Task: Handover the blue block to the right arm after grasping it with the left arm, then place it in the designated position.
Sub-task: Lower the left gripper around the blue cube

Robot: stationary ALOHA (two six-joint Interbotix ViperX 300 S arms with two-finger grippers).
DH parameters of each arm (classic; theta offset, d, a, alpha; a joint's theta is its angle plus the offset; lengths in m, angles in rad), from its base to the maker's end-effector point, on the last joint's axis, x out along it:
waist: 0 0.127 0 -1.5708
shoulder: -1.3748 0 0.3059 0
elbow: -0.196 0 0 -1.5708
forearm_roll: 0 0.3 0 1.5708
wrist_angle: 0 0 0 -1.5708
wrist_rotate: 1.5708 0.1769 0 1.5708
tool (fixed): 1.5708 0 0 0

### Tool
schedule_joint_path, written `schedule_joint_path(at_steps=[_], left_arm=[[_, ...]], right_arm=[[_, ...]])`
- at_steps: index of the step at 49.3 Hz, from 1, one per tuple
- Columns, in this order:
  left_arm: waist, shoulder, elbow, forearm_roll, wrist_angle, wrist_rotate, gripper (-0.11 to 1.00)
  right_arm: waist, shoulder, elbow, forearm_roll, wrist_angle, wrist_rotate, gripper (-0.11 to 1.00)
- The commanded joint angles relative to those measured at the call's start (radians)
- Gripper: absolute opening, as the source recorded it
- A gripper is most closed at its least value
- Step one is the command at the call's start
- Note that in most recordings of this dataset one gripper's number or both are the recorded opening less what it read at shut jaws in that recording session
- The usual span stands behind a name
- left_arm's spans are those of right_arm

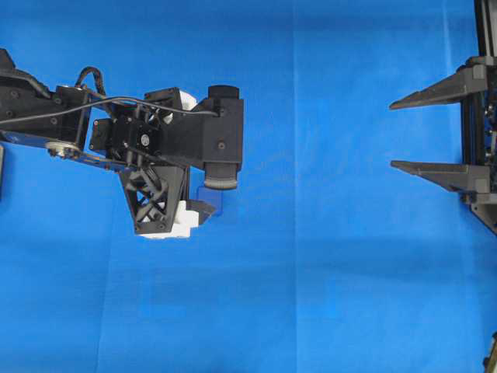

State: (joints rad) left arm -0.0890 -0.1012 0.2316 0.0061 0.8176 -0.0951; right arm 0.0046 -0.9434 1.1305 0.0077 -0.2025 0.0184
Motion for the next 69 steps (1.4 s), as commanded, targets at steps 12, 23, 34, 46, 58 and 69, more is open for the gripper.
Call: schedule_joint_path(at_steps=[12,23,34,46,58,69], left_arm=[[-0.002,-0.023,-0.021,0.003,-0.003,0.0,0.92],[-0.002,-0.006,0.023,0.003,-0.038,-0.006,0.92],[-0.002,0.048,0.123,0.003,-0.183,-0.012,0.92],[-0.003,0.141,0.216,0.003,-0.337,-0.002,0.92],[-0.002,0.173,0.265,0.003,-0.44,-0.008,0.92],[-0.003,0.215,0.273,0.003,-0.465,-0.009,0.92]], right_arm=[[0.002,0.005,-0.029,0.002,-0.005,0.002,0.97],[0.002,0.012,-0.029,0.003,-0.005,0.002,0.97],[0.002,0.023,-0.029,0.002,-0.006,0.002,0.97],[0.0,0.029,-0.028,0.002,-0.009,0.0,0.97],[0.0,0.04,-0.026,0.002,-0.009,0.002,0.97],[-0.002,0.049,-0.025,0.002,-0.011,0.0,0.97]])
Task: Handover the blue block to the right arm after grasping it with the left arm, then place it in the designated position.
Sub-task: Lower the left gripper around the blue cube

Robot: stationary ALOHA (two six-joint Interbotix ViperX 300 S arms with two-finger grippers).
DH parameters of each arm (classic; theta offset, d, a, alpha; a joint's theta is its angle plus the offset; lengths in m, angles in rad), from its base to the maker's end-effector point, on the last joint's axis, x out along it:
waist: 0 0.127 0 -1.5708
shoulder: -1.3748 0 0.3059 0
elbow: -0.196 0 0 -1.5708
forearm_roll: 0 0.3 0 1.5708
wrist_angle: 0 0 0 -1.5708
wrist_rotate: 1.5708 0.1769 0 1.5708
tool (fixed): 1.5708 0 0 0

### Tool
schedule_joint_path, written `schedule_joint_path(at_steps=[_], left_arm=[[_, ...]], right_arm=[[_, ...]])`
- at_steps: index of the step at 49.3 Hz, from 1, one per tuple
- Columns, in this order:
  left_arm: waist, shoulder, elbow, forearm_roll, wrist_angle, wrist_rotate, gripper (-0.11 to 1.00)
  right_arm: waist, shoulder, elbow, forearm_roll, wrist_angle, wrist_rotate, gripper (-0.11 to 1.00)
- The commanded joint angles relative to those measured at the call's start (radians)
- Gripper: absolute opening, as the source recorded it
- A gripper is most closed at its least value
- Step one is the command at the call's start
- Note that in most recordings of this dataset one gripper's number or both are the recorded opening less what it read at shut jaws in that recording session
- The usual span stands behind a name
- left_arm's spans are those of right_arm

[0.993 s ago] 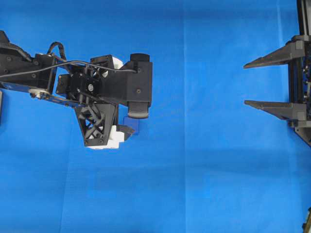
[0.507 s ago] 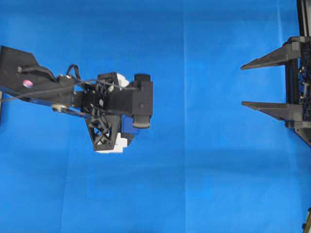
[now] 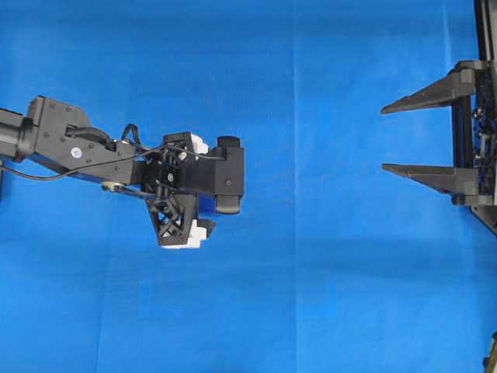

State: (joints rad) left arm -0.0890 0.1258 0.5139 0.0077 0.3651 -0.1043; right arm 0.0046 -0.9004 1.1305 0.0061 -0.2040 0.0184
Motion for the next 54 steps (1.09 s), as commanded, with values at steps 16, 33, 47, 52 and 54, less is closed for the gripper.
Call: schedule_joint_path(at_steps=[16,33,47,52,54], left_arm=[[-0.002,0.063,-0.002,0.002,-0.052,0.008,0.92],[-0.003,0.075,-0.003,0.002,-0.051,0.005,0.89],[0.002,0.074,-0.006,0.002,-0.025,0.008,0.49],[0.005,0.072,-0.006,0.002,-0.021,0.003,0.49],[0.005,0.072,-0.006,0.002,-0.021,0.003,0.49]], right_arm=[[-0.002,0.012,-0.023,0.003,-0.011,0.0,0.97],[-0.003,0.015,-0.021,0.002,-0.009,0.0,0.97],[-0.003,0.025,-0.021,0.0,-0.012,0.0,0.97],[-0.003,0.025,-0.023,0.0,-0.018,0.0,0.97],[-0.003,0.026,-0.023,0.0,-0.018,0.0,0.97]])
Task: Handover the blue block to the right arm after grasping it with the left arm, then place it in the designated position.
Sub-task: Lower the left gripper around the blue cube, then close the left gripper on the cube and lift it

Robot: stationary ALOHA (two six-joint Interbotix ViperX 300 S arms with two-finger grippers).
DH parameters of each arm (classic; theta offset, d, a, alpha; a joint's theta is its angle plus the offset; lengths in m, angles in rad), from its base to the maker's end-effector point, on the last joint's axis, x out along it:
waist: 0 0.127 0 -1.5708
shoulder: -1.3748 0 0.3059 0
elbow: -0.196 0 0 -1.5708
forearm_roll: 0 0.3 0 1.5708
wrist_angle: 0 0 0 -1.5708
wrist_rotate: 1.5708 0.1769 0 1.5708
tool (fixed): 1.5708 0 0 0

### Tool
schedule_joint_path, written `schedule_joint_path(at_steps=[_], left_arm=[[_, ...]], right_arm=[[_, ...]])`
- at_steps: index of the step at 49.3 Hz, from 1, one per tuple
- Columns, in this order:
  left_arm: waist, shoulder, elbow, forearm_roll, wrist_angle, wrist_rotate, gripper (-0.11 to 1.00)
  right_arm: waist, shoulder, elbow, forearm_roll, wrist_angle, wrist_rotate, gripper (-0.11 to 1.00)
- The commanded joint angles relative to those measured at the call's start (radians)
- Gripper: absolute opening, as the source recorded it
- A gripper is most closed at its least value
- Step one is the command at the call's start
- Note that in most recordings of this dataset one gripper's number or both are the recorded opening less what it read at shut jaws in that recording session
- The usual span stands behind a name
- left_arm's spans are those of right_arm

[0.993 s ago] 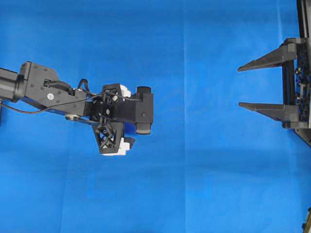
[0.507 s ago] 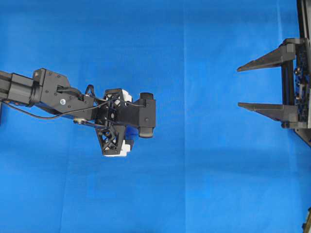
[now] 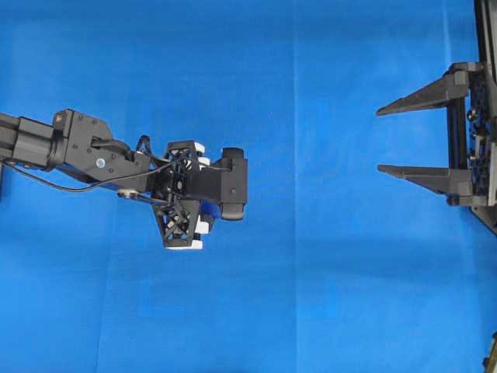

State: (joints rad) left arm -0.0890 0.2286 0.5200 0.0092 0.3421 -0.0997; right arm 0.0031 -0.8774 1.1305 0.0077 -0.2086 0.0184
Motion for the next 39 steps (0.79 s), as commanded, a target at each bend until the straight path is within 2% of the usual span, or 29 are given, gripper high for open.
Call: schedule_joint_path(at_steps=[1,21,39], left_arm=[[0.006,-0.029,-0.014,0.0,0.002,-0.002,0.49],[0.006,-0.055,-0.012,0.0,0.006,0.002,0.49],[0.005,-0.144,-0.034,0.0,0.104,0.005,0.49]], right_arm=[[-0.002,0.003,-0.023,-0.002,-0.012,0.0,0.97],[-0.002,0.003,-0.023,-0.002,-0.012,0.0,0.97],[-0.002,0.003,-0.023,-0.002,-0.011,0.0,0.97]])
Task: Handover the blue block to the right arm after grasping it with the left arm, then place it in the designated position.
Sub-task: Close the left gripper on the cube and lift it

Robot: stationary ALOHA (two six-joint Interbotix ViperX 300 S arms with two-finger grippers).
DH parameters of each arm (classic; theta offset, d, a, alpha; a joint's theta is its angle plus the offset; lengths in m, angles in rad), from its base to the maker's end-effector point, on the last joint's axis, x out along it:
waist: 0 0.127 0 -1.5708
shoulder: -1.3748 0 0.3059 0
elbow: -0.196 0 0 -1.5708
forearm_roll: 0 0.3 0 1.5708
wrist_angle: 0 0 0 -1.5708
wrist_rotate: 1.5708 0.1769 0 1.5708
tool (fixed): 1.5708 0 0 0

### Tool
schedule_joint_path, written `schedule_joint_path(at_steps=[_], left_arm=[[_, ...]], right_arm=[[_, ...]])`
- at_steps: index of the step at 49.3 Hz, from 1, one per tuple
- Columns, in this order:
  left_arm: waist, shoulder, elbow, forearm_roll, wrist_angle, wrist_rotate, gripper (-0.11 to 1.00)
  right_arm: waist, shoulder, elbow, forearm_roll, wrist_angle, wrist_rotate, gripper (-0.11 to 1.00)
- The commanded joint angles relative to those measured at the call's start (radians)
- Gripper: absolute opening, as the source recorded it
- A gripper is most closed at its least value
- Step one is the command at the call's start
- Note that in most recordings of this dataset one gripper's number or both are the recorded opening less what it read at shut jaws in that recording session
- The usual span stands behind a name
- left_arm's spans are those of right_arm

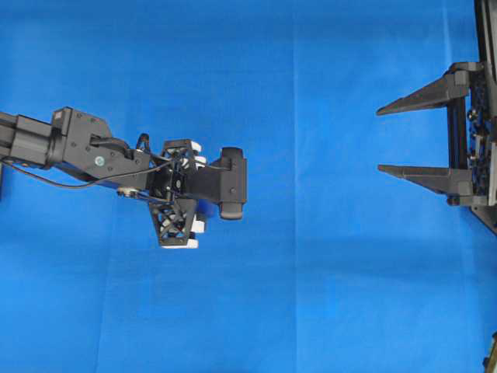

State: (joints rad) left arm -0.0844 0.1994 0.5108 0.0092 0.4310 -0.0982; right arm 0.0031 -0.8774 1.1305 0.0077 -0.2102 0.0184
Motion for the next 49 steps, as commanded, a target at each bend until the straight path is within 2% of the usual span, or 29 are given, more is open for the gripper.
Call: schedule_joint_path(at_steps=[1,17,29,49], left_arm=[[0.0,-0.124,-0.028,0.0,0.023,0.003,0.49],[0.0,-0.268,-0.087,0.0,0.183,0.003,0.49],[0.0,-0.334,-0.179,0.0,0.33,0.003,0.49],[-0.002,-0.413,-0.288,0.0,0.468,0.005,0.49]], right_arm=[[-0.002,0.003,-0.023,0.0,-0.008,0.0,0.97],[-0.002,0.003,-0.025,-0.002,-0.008,0.0,0.97],[-0.002,0.003,-0.025,-0.002,-0.006,0.0,0.97],[-0.002,0.002,-0.025,-0.002,-0.005,0.0,0.97]])
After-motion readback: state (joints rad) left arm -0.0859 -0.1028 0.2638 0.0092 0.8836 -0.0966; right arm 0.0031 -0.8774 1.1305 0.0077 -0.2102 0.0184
